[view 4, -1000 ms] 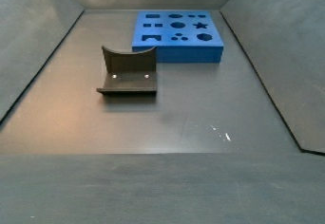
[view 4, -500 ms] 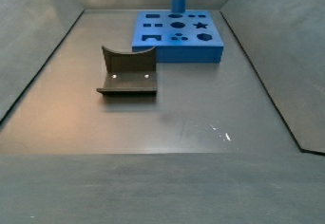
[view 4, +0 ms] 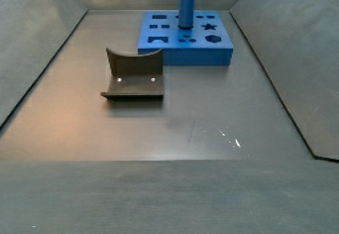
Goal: Insert the round object.
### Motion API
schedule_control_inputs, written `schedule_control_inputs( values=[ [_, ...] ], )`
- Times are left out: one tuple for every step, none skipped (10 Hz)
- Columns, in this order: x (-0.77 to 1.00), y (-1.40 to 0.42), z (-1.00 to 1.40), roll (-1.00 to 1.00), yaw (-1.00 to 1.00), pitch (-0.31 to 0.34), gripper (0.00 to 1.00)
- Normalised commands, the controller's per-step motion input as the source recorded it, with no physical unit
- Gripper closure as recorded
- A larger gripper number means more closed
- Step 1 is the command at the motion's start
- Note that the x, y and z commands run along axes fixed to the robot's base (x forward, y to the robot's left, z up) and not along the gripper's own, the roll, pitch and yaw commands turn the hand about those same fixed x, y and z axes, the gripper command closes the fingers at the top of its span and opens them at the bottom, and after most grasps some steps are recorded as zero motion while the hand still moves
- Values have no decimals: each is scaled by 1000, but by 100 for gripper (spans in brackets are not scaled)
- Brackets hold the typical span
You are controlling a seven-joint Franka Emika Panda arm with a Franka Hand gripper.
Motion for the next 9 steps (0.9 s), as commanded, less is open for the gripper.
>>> schedule_control_inputs(
  values=[
    [0,0,-240,-69,0,-36,100],
    [0,0,-186,-53,0,-26,100],
    [0,0,-231,-54,0,-43,100],
    [-57,-11,-251,-36,0,-63,100],
    [-74,-54,-237,-17,0,-61,100],
    [0,-17,-306,-46,0,-39,100],
    [14,0,-374,-49,0,0,100],
    [0,80,-314,-20,0,0,100],
    [0,100,-286,-10,0,0,100]
  ],
)
